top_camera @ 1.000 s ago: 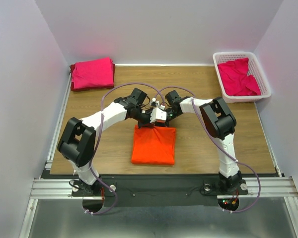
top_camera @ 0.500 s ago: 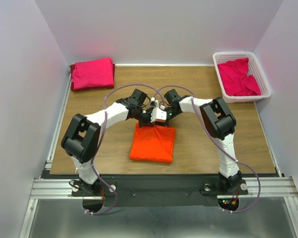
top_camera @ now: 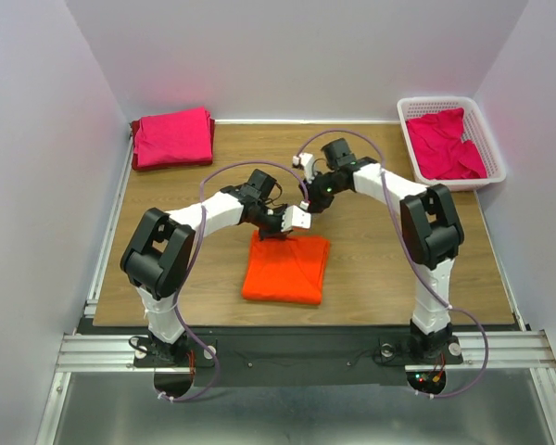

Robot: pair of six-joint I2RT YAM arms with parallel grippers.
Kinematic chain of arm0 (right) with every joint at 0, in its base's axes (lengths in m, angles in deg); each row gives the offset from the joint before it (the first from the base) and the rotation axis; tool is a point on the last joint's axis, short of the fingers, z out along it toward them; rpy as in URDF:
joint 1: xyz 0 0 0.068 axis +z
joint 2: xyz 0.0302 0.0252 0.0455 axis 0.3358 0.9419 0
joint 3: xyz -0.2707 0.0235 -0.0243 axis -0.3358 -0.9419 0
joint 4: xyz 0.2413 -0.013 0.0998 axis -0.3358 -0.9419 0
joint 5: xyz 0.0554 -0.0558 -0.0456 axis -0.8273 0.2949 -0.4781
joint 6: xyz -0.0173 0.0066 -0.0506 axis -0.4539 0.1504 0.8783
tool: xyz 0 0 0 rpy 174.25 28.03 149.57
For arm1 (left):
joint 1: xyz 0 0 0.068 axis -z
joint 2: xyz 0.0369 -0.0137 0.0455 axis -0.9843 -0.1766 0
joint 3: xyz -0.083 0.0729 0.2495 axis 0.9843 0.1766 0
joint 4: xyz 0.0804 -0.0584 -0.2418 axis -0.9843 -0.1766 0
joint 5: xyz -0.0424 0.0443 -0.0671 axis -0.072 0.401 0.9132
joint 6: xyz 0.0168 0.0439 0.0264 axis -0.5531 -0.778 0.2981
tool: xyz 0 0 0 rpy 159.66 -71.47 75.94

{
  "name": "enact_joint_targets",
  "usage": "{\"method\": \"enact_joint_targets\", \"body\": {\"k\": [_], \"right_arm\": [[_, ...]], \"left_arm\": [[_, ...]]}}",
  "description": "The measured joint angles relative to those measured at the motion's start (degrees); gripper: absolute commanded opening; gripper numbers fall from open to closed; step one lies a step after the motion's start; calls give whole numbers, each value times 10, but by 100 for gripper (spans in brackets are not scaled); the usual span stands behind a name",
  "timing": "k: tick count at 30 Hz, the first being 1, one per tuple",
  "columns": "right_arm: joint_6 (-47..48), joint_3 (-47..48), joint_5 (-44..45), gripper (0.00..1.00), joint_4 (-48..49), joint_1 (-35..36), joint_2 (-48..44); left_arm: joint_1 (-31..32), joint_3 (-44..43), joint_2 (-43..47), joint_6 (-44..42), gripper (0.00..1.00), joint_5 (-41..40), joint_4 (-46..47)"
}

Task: Fold and stack the t-shirts
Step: Fold the tshirt

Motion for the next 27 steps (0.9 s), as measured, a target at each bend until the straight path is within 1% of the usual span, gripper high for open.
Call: {"method": "enact_joint_targets", "body": {"k": [3, 4, 7, 8, 10, 14, 16, 20, 23, 27], "right_arm": [[-15, -2, -7, 35, -10, -32, -21], [-21, -6, -13, 36, -16, -46, -33], [-44, -36, -37, 41, -27, -82, -77], [-52, -49, -47, 42, -30, -88, -92], [-67, -78, -73, 43, -37, -89, -118], [-92, -113, -109, 42, -48, -79, -130], [-103, -127, -121, 42, -53, -74, -130], [-122, -139, -136, 42, -56, -73, -130], [-130, -151, -137, 43, -56, -73, -130], [-133, -167, -134, 44, -61, -73, -130]], "left_arm": [[-2, 0, -1, 1, 25, 0, 3], [-4, 0, -2, 3, 30, 0, 4], [-16, 0, -9, 10, 41, 1, 7], [-19, 0, -11, 13, 42, 2, 7], [-28, -2, -11, 20, 50, 6, 5], [-44, -5, 7, 36, 52, 20, -4], [-50, -5, 33, 45, 52, 23, -11], [-50, 4, 116, 61, 52, 37, -14], [-36, 23, 169, 70, 52, 47, -16], [5, 68, 187, 76, 52, 51, -22]]}}
